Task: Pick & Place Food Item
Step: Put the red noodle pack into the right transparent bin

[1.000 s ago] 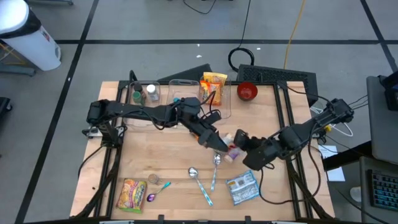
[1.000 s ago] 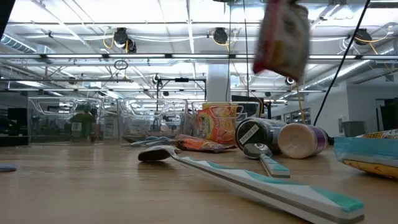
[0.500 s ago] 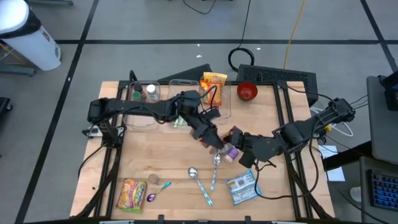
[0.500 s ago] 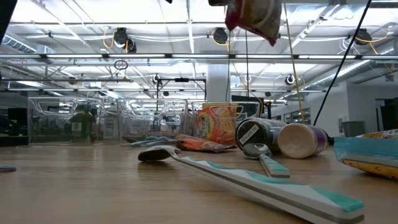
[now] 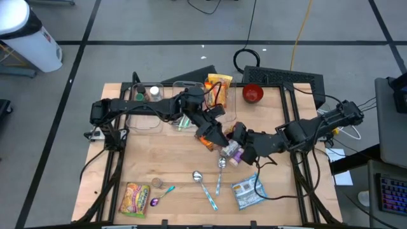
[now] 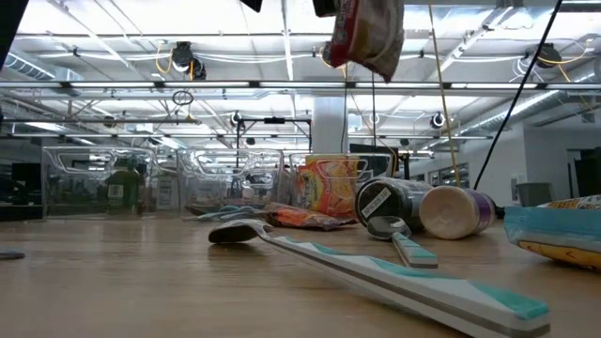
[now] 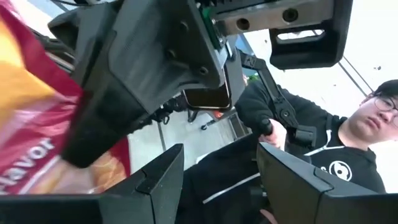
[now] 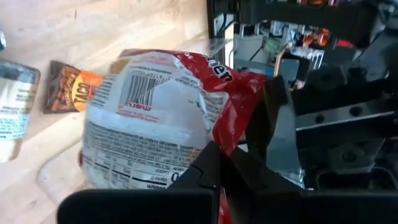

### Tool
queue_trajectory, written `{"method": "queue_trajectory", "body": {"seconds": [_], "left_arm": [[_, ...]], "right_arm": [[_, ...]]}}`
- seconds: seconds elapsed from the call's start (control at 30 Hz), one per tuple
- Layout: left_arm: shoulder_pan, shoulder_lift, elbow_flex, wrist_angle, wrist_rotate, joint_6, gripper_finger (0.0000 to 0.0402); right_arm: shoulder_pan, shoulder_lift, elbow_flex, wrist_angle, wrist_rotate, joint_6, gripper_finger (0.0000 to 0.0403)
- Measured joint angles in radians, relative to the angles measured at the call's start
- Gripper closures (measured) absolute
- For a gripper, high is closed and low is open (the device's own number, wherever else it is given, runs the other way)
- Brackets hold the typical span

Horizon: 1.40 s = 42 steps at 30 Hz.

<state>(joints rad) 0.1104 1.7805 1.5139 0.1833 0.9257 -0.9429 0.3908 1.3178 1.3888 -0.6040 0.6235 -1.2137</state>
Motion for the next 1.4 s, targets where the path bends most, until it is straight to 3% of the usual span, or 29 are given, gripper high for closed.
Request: {"method": "queue_trajectory", "body": {"seconds": [0.27,0.37,0.53,0.63,0.93,1.1,1.4], "left_arm": [[0.041,-0.001,0.0,0.0,-0.095,0.069,0.0193],[0.063,-0.027,0.0,-0.076,-0.15,0.137,0.0193],[0.058,-0.126,0.0,-0.378,-0.385,0.42,0.0193],[0.027,-0.176,0.0,-0.452,-0.537,0.532,0.0193],[-0.049,-0.209,0.0,-0.513,-0.604,0.502,0.0192],[-0.088,-0.212,0.005,-0.514,-0.692,0.498,0.0192],[-0.146,-0.195,0.18,-0.742,-0.866,0.589,0.0192]], "right_arm": [[-0.005,0.0,0.0,-0.021,-0.053,0.055,0.0403],[-0.005,0.0,0.0,-0.038,-0.053,0.057,0.0403],[-0.005,0.0,0.0,-0.037,-0.053,0.064,0.0403],[-0.005,0.0,0.0,-0.036,-0.056,0.077,0.0403],[-0.035,0.0,0.0,-0.037,-0.106,0.088,0.0403],[-0.058,0.0,0.0,-0.037,-0.12,0.079,0.0403],[-0.084,0.0,-0.001,-0.036,-0.157,0.095,0.0403]]}}
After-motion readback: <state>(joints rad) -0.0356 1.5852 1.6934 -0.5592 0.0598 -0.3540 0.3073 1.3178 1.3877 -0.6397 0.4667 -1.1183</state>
